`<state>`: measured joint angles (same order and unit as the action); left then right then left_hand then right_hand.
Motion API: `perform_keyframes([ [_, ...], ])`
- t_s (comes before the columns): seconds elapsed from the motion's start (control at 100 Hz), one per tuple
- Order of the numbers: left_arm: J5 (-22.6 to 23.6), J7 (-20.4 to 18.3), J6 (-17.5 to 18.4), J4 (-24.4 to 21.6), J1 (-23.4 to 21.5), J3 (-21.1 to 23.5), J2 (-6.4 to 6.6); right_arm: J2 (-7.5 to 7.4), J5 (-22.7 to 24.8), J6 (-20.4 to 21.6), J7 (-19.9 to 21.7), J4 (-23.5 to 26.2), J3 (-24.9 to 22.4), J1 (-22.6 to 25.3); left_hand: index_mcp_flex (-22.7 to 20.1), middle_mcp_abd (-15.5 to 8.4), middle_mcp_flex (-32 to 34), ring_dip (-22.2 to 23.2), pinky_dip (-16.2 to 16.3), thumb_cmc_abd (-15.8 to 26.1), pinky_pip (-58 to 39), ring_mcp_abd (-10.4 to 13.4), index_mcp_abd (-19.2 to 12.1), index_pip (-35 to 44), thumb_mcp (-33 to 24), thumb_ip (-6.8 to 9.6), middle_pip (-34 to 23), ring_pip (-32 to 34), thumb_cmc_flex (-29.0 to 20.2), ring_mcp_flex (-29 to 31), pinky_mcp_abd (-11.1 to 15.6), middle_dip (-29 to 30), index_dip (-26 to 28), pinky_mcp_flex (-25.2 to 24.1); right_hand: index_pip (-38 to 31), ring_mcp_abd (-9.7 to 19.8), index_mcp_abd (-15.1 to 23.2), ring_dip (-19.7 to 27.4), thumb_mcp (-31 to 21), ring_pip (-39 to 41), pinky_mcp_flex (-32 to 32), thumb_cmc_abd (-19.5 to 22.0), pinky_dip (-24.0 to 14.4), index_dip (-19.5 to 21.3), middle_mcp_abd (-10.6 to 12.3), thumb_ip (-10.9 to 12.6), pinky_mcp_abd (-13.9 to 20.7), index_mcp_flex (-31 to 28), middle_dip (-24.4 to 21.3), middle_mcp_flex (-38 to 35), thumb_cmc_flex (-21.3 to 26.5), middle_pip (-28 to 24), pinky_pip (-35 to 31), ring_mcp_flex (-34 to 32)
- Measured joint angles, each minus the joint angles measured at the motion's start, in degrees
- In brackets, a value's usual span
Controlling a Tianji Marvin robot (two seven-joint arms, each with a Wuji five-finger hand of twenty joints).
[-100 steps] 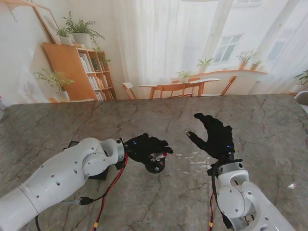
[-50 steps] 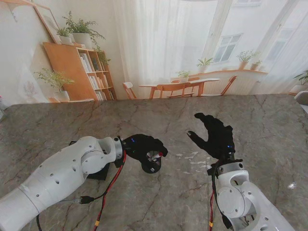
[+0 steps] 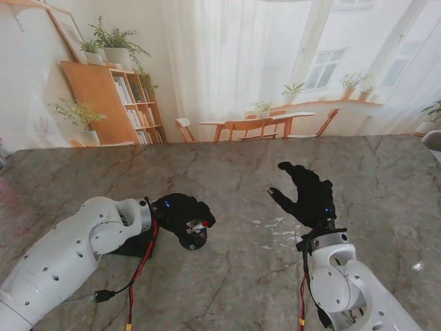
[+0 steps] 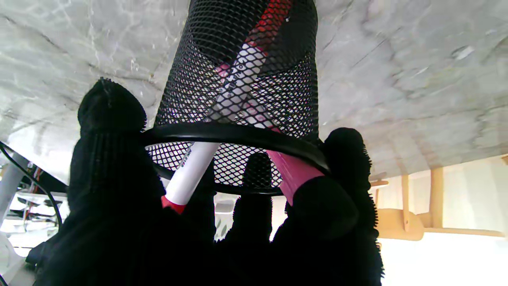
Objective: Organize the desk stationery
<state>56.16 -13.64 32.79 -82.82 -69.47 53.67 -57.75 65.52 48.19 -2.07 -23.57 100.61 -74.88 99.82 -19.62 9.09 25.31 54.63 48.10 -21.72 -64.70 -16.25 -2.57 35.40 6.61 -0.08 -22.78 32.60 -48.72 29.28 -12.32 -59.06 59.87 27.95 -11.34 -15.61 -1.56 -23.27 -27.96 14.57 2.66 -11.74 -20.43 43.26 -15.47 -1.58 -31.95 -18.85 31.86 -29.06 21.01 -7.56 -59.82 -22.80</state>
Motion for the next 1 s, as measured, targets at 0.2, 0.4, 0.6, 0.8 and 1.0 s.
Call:
perform_keyframes([
  [0.2,0.4,-2.1,0.4,-2.2,-3.3,4.2,0.62,0.0,-0.1,0.0,0.1,-0.1,0.2,-0.2,0.0,0.0,0.0,-0.2,0.0,0.0,0.7,0.0,0.0,0.7,0.0,0.0,0.0,0.0,0.0,0.0,-0.1,1.2,-0.6,0.0,-0.5,0.0,0.0,0.0,0.4,0.0,0.0,0.0,0.0,0.0,0.0,0.0,0.0,0.0,0.0,0.0,0.0,0.0,0.0,0.0],
  [0.4,2.6,-3.9,2.2,-5.2,-7.0,8.6,1.02,0.0,-0.2,0.0,0.2,-0.2,0.3,-0.3,0.0,0.0,0.0,-0.3,0.0,0.0,1.4,0.0,0.0,0.7,0.0,0.0,0.0,0.0,0.0,0.1,-0.2,2.4,-0.7,0.1,-0.5,0.0,0.0,0.0,0.4,0.0,0.0,0.0,0.0,0.0,0.0,0.0,0.0,0.0,0.0,0.0,0.1,0.0,0.0,0.0],
  [0.6,3.8,-4.3,2.9,-6.7,-8.7,10.4,1.39,0.0,-0.3,0.0,0.4,-0.3,0.5,-0.4,0.0,0.0,-0.1,-0.3,0.0,0.0,1.9,0.0,0.0,0.7,0.0,0.0,0.0,0.0,0.0,0.1,-0.4,4.3,-0.7,0.1,-0.5,0.0,0.0,0.0,0.4,0.0,0.0,0.0,0.0,0.0,0.0,0.0,0.0,0.0,0.0,0.0,0.5,0.0,0.0,0.0],
  [0.8,3.9,-5.5,3.5,-7.6,-9.5,11.5,1.66,0.0,-0.3,-0.1,0.4,-0.3,0.5,-0.4,0.0,0.0,-0.2,-0.9,0.0,0.0,2.0,0.0,0.0,0.6,0.0,0.0,0.0,-0.1,0.0,0.1,-0.9,11.4,-1.6,-1.1,-0.6,0.0,0.0,0.0,0.4,0.0,0.0,0.0,0.0,0.0,0.0,0.0,0.0,0.0,0.0,0.0,0.5,0.0,0.0,0.0],
  [1.0,3.9,-7.4,3.4,-8.6,-10.1,12.1,1.94,0.0,-0.3,-0.2,0.4,-0.3,0.5,-0.4,-1.0,0.0,-1.6,-4.4,1.5,3.8,3.4,0.0,1.7,-12.5,0.0,0.01,6.2,-5.1,-0.5,-1.7,-2.9,18.9,-11.9,-7.2,-0.6,0.0,0.0,0.0,0.4,0.0,0.0,0.0,0.0,0.0,0.0,0.0,0.1,0.0,0.0,-0.5,0.5,0.0,0.0,0.0],
])
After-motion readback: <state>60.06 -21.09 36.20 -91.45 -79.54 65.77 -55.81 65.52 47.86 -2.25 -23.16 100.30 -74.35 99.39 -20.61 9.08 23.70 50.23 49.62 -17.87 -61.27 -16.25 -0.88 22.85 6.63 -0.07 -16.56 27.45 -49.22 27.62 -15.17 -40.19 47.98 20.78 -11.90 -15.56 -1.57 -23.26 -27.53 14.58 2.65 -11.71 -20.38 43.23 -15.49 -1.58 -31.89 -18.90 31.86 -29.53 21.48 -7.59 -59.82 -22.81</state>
